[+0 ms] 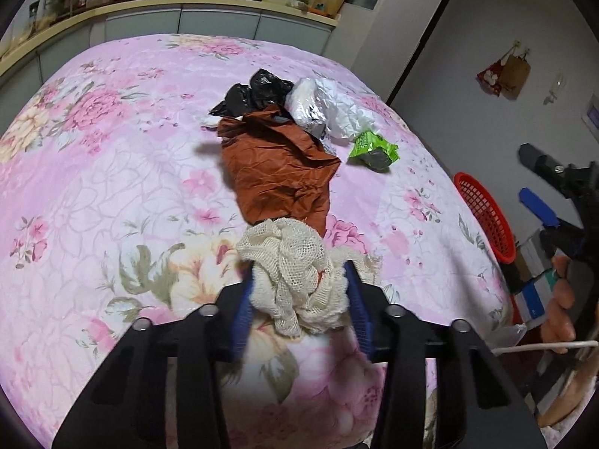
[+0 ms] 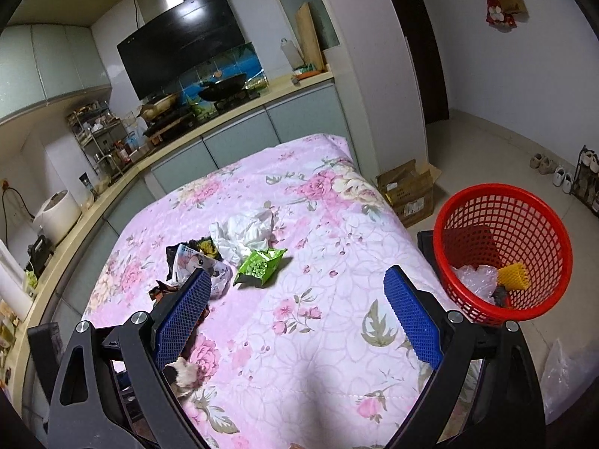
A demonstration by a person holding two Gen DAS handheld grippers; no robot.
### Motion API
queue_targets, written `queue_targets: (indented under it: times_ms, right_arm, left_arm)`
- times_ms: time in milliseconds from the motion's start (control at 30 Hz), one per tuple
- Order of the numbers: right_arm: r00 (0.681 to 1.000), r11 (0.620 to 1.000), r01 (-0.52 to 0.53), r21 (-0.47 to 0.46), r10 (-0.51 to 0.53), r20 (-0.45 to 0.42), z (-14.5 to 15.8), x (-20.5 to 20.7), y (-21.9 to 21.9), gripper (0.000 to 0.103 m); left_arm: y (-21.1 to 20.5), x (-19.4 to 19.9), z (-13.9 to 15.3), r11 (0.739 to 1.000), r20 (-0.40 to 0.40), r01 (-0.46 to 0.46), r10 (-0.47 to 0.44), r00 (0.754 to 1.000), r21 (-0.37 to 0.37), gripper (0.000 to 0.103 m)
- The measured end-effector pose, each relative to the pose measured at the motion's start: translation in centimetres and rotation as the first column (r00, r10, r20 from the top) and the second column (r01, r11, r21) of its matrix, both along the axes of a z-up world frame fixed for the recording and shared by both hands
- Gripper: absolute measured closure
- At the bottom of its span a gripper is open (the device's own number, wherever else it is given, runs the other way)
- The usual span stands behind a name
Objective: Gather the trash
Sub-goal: 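Grasp the cream mesh cloth with the left tool while the right tool grasps green snack packet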
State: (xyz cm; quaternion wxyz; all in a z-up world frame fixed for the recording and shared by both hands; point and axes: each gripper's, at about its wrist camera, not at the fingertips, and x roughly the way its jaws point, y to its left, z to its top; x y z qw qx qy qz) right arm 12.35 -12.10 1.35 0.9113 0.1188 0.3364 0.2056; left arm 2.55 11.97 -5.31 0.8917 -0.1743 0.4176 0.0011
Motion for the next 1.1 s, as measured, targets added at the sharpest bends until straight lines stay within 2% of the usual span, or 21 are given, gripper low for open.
queue_targets:
  times_ms: [233,467,567,733,900,1100]
  right_arm:
    - [0.999,0.999,-0.028,-0.044,0.026,-0.035,-1.5,2.0,1.9,0.012]
    - [0.995,0.993,-0.077,-0.093,0.071,-0.075,-2.9,4.7,4.9,0.012]
    - [0.99,0.988,-0.111,-0.108,0.1,-0.102,-3.5,5.9,6.7,0.012]
    - [0.98,0.977,-0.158,-0.141,0.138,-0.143,-4.7,7.7,9.3,0.012]
    - [0.969,0.966,-0.184,-0.18,0.147,-0.198,-6.0,9.3,11.0,0.024]
    - [0.966,0.956,-0.193,-0.22,0.145,-0.215,-6.9,9.7,11.4,0.054]
  left_arm:
    - [1.2,-2.7,2.0,1.0,0.076,-0.028,0.028,0.997,0.0,0.067]
    - [3.0,-3.7,4.6,0.983,0.191,-0.168,0.151,0.97,0.074,0.067]
    - [3.8,-3.3,4.5,0.975,0.195,-0.209,0.191,0.962,0.077,0.067]
    - [4.6,-2.3,4.1,0.971,0.175,-0.223,0.206,0.963,0.086,0.067]
    - [5.3,-1.8,3.8,0.969,0.163,-0.234,0.219,0.962,0.078,0.067]
    - [5.8,-1.1,3.4,0.968,0.148,-0.238,0.225,0.963,0.078,0.067]
